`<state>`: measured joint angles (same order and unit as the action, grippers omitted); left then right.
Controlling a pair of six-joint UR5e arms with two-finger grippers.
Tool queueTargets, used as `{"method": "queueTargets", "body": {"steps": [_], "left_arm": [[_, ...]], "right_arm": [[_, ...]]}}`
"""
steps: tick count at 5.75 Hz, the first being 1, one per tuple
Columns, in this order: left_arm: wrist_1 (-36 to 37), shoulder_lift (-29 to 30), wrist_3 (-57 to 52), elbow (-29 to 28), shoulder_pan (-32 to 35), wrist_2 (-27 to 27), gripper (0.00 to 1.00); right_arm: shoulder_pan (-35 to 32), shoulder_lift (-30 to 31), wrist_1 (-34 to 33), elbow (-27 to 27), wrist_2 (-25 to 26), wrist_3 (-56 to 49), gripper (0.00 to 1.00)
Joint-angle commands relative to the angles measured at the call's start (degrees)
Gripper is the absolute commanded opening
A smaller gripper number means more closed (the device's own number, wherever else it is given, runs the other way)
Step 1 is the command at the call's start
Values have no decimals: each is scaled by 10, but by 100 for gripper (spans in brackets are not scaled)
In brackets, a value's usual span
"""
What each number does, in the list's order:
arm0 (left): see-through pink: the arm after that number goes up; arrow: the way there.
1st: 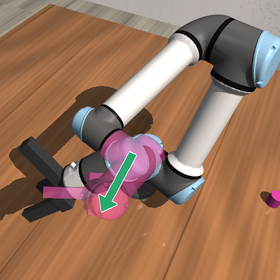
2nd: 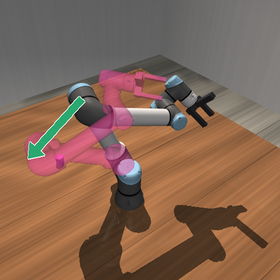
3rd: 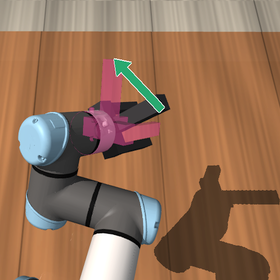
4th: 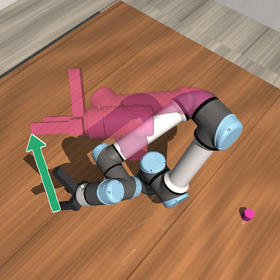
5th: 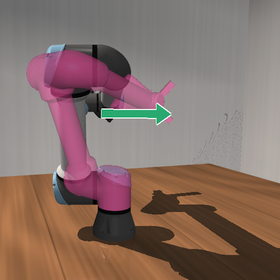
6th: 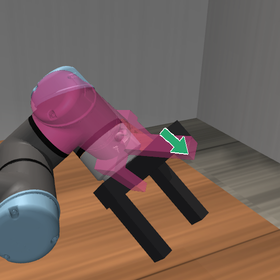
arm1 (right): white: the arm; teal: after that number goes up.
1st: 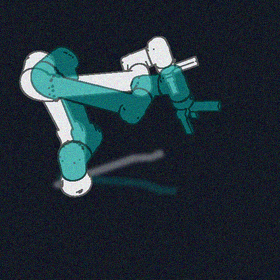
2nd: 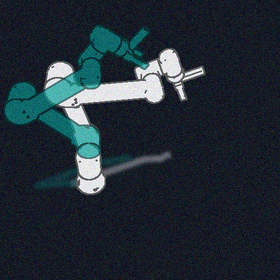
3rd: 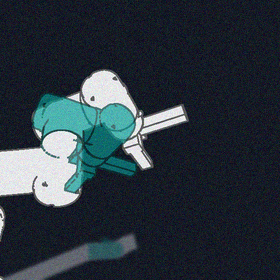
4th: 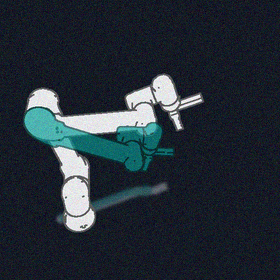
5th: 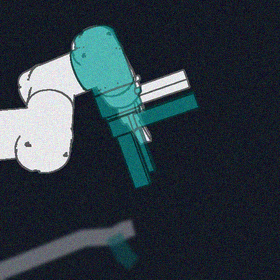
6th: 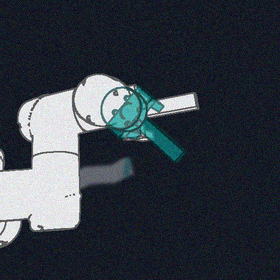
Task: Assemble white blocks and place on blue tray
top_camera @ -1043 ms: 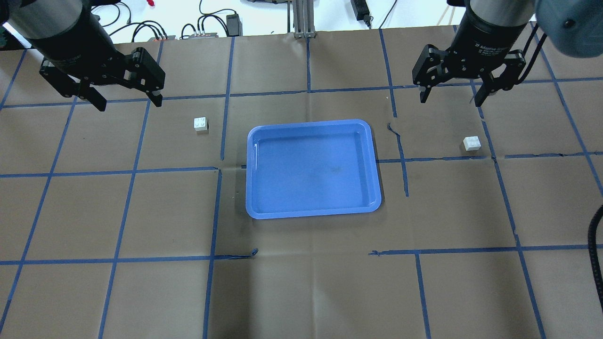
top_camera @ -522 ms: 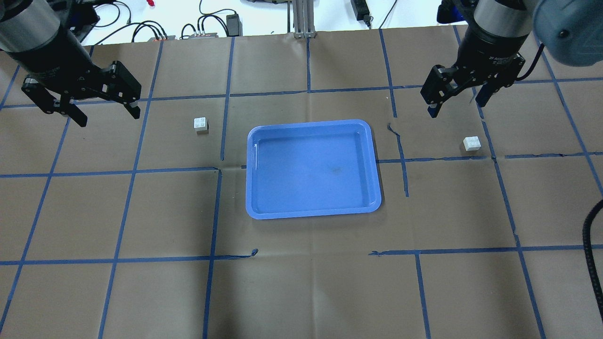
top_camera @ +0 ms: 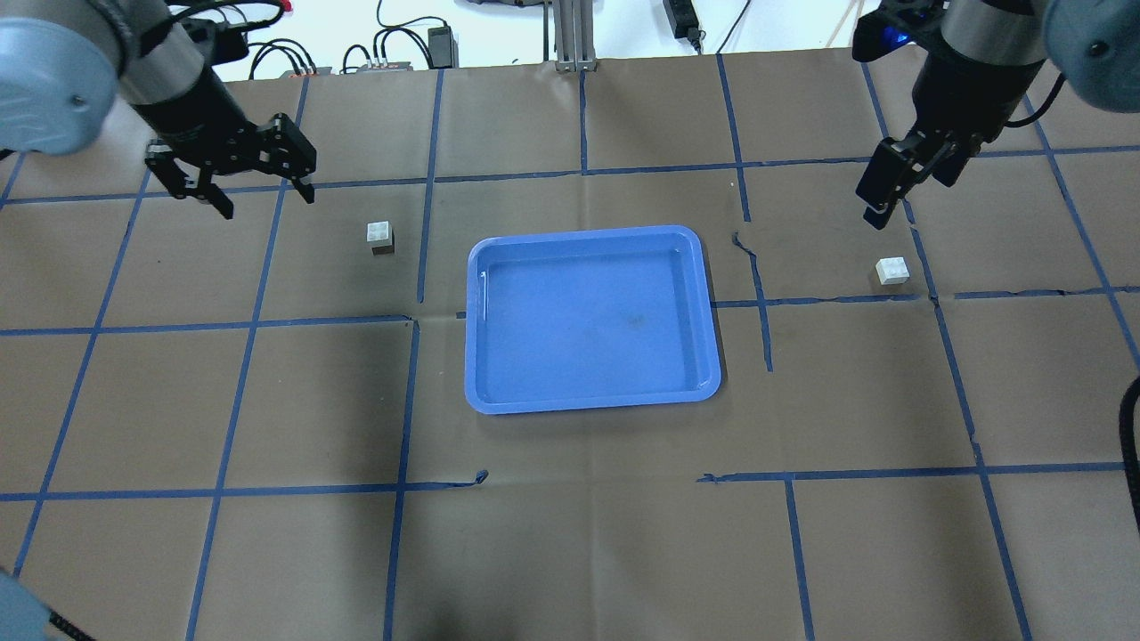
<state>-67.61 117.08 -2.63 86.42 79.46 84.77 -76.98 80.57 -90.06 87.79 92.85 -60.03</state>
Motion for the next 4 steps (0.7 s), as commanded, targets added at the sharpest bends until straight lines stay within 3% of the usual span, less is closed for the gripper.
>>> {"method": "queueTargets", "body": {"steps": [1, 3, 4], "left_arm": [[131, 107, 3, 0, 5, -7, 99], [143, 117, 9, 0, 20, -11, 99], [143, 117, 12, 0, 29, -9, 99]], "right_arm": [[56, -36, -49, -1, -13, -257, 100], [78, -84, -109, -1, -48, -488, 100], [93, -99, -128, 1, -89, -524, 100]]}}
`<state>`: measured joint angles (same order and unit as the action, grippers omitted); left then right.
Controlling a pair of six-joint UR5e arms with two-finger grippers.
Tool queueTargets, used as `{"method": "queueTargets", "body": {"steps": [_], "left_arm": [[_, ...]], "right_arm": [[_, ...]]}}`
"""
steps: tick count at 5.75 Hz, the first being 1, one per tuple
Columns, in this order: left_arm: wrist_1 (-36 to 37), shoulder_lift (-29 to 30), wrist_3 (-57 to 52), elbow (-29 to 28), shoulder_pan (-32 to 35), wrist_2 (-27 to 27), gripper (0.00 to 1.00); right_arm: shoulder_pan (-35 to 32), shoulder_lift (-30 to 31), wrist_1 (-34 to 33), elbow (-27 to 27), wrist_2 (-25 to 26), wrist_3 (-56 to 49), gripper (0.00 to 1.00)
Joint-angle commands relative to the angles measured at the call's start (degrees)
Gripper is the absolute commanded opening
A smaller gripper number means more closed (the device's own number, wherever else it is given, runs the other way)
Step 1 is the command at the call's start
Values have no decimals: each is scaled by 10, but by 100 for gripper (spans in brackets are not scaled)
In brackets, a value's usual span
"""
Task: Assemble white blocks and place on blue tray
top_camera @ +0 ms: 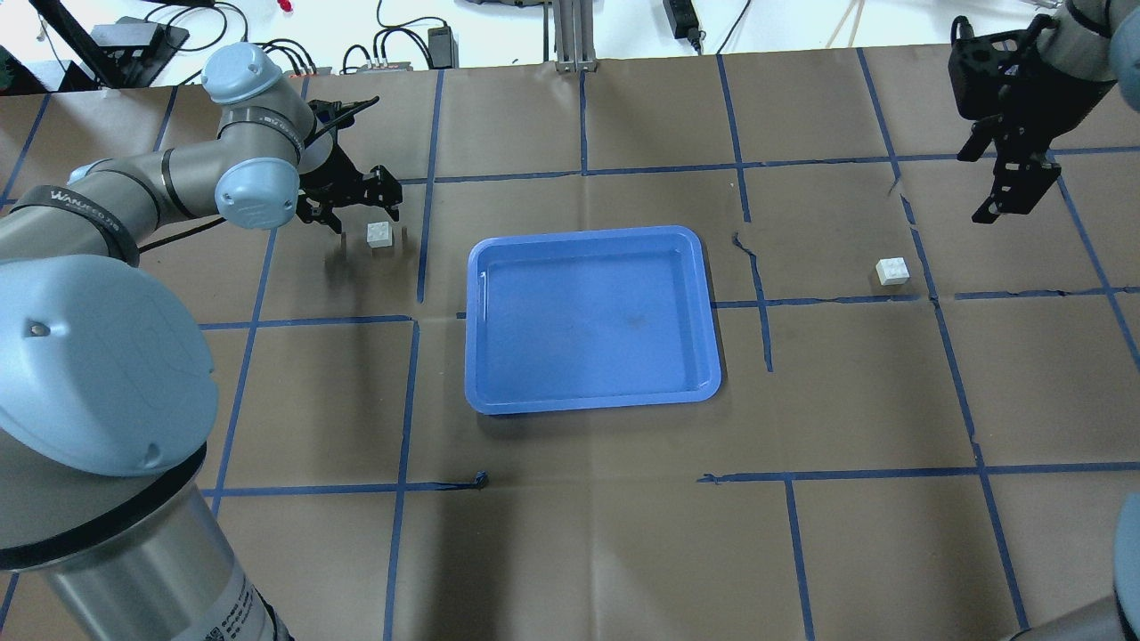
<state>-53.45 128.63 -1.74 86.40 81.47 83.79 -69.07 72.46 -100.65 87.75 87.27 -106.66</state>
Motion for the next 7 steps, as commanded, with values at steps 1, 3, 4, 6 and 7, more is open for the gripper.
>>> {"method": "queueTargets", "body": {"steps": [1, 3, 4, 6, 7], "left_arm": [[4, 1, -8, 0, 9, 6, 78], [-4, -12, -12, 9, 10, 6, 28], [-5, -19, -13, 13, 10, 6, 16], [-5, -43, -43, 17, 27, 7, 16], [-23, -79, -50, 20, 87, 7, 16]], "right_arm": [[25, -42, -43, 12, -62, -102, 100], [45, -79, -158, 80, -140, -130, 100], [59, -90, -190, 110, -144, -131, 100], [75, -122, -191, 119, -199, -150, 100], [75, -123, -190, 134, -199, -152, 100]]}}
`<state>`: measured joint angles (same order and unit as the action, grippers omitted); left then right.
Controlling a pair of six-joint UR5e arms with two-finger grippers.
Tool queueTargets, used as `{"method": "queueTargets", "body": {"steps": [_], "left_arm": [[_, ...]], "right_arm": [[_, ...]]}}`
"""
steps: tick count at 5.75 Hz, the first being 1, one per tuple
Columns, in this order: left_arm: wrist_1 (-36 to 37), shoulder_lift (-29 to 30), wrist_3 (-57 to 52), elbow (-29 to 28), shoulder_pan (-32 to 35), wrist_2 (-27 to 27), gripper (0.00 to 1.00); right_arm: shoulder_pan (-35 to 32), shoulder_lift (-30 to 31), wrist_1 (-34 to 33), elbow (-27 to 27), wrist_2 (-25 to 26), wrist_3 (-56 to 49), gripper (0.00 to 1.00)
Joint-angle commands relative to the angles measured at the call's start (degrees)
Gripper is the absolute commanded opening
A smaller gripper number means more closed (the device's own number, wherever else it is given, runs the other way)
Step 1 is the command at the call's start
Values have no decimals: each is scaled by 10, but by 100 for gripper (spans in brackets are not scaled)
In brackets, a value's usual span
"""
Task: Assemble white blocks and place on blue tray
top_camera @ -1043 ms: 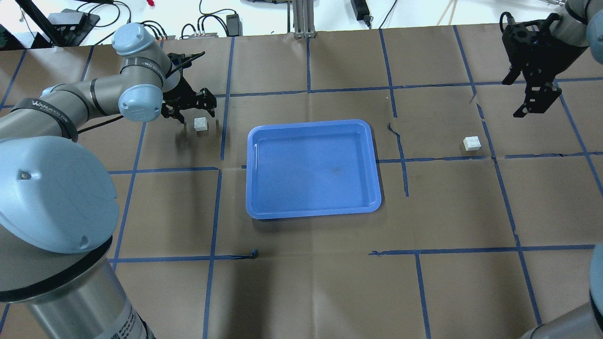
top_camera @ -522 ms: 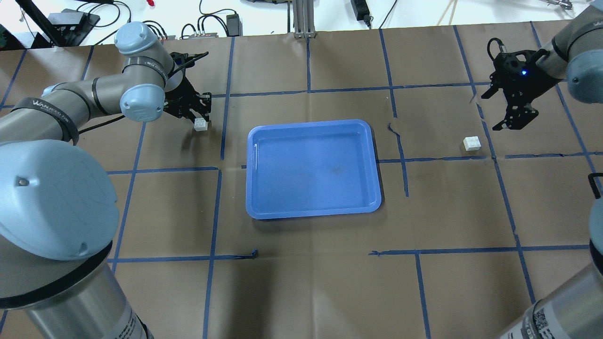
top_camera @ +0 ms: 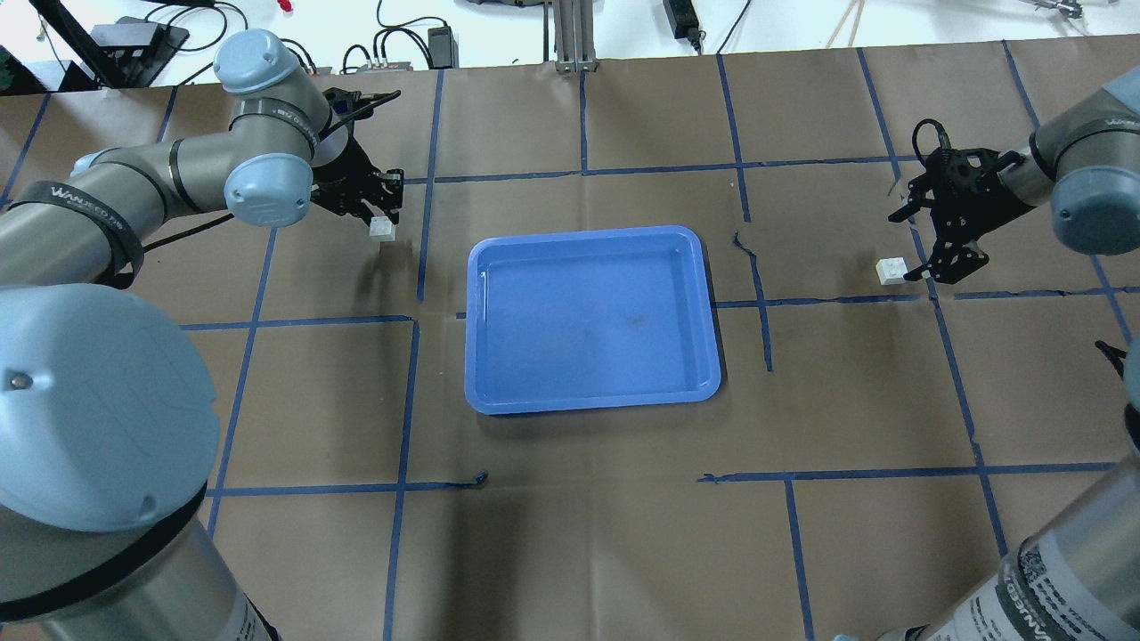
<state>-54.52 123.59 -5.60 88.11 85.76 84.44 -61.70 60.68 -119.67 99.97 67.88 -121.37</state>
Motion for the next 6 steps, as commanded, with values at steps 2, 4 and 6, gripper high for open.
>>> {"method": "queueTargets", "body": {"steps": [2, 4, 6], "left_arm": [[-56, -64, 5, 9, 166, 30, 16], [-66, -54, 2, 32, 198, 42, 16], [-79, -61, -128, 42, 231, 47, 16]], "right_arm": [[3, -4, 0, 24, -3, -6, 100], [3, -4, -2, 21, -3, -31, 88], [3, -3, -2, 19, -3, -33, 69]]}}
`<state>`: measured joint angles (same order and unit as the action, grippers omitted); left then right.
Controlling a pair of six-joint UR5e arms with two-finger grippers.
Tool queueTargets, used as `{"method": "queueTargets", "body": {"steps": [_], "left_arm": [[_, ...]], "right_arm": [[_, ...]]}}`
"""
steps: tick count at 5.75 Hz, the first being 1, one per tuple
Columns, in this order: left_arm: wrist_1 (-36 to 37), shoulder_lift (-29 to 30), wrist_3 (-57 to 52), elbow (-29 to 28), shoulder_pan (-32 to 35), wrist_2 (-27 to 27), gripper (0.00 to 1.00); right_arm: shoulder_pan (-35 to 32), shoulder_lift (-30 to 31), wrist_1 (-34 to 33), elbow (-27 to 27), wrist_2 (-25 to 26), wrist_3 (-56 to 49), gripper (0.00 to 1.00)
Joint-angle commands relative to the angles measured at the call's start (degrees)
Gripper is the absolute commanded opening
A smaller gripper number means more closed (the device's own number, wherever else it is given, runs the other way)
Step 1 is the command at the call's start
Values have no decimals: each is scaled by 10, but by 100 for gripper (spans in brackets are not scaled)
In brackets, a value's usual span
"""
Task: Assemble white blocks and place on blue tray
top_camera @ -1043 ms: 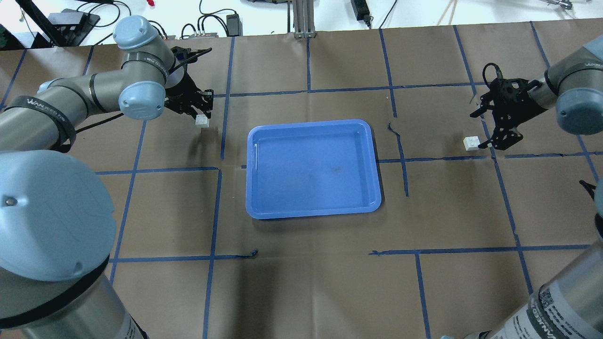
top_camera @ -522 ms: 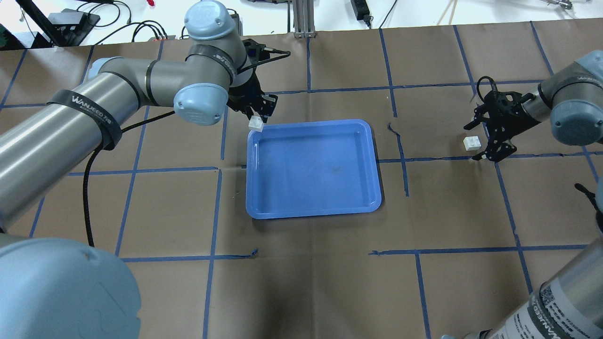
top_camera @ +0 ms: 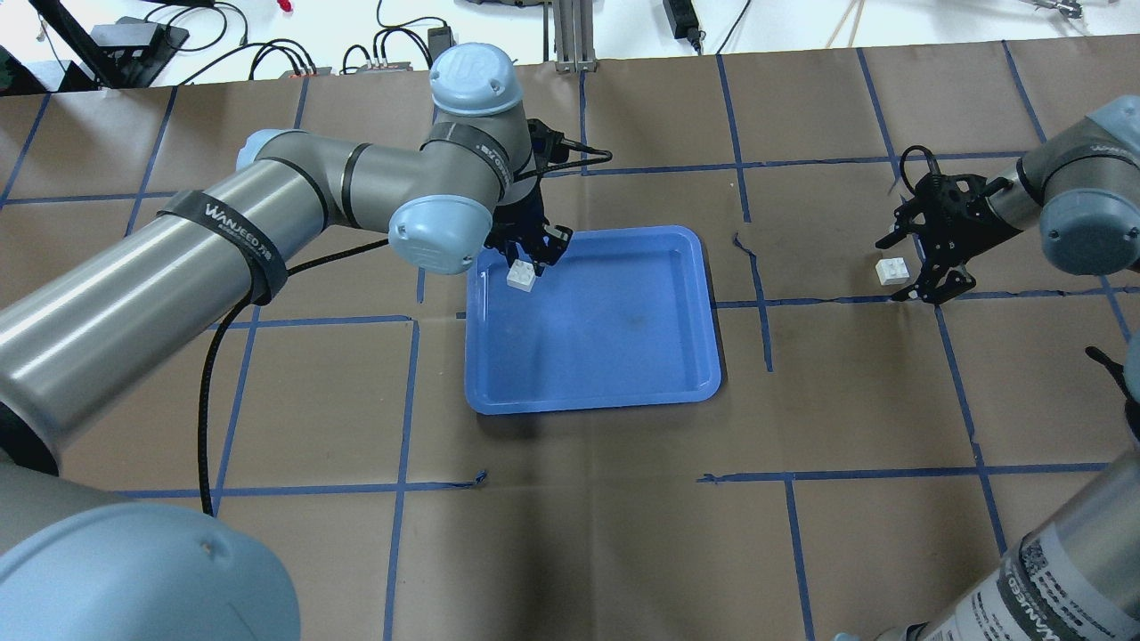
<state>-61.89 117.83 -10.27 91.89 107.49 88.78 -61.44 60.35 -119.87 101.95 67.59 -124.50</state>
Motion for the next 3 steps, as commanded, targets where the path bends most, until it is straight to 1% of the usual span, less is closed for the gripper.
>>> {"method": "queueTargets", "body": {"steps": [1, 2, 3], "left_arm": [[2, 7, -250, 0, 13, 15, 16], [8, 22, -380, -2, 13, 47, 17], [43, 28, -454, 6, 13, 47, 18]], "right_arm": [[0, 0, -1, -1, -1, -1, 63], [6, 1, 0, -3, -1, 0, 60], [9, 1, 0, -4, -2, 0, 56]]}}
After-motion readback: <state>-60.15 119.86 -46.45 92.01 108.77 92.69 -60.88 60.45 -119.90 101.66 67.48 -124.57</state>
